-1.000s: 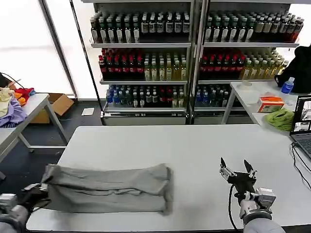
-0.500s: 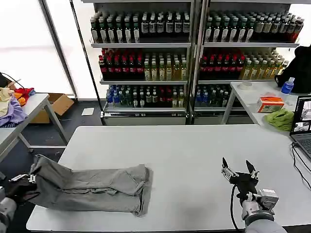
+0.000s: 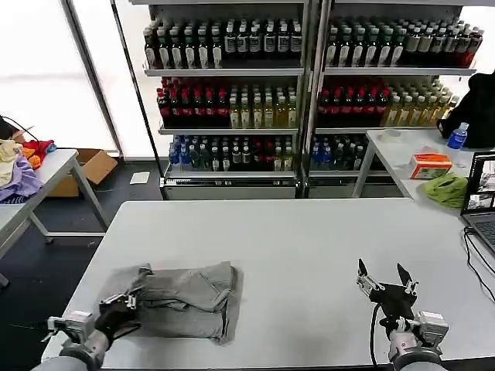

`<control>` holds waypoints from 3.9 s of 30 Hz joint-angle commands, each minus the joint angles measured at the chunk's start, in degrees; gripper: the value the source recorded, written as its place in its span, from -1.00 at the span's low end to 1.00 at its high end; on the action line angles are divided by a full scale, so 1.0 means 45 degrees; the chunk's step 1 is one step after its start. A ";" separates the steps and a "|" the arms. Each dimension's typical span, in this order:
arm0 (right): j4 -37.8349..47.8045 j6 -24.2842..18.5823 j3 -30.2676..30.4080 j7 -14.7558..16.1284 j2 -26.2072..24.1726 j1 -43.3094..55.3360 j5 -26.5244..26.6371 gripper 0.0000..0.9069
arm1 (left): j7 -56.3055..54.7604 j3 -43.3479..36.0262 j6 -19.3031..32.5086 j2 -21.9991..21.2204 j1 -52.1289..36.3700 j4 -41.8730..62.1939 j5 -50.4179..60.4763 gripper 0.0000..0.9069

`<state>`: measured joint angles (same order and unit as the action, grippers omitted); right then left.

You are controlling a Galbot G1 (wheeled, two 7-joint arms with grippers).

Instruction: Fold and organize the clothes.

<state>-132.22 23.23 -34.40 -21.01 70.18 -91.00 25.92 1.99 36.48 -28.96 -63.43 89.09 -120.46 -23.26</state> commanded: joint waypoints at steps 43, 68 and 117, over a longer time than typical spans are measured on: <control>0.0101 -0.0332 0.0286 0.0159 0.0847 -0.0833 -0.1326 1.00 | 0.1269 -0.5149 0.1584 -0.1226 -0.2406 0.0820 -0.0999 1.00; 0.1695 -0.0190 0.1364 0.0174 -0.0003 0.1293 -0.0456 1.00 | -0.1177 0.0989 0.1096 0.0360 -0.0068 -0.0407 -0.3575 1.00; 0.1410 -0.0206 0.0895 0.0223 -0.0145 0.0943 -0.0222 1.00 | 0.0559 -0.0289 0.1170 -0.0412 -0.0173 0.1938 -0.1755 -1.00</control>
<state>-125.80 22.32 -30.32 -20.01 69.60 -86.77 24.88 4.01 35.38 -23.59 -65.18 88.22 -112.30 -31.52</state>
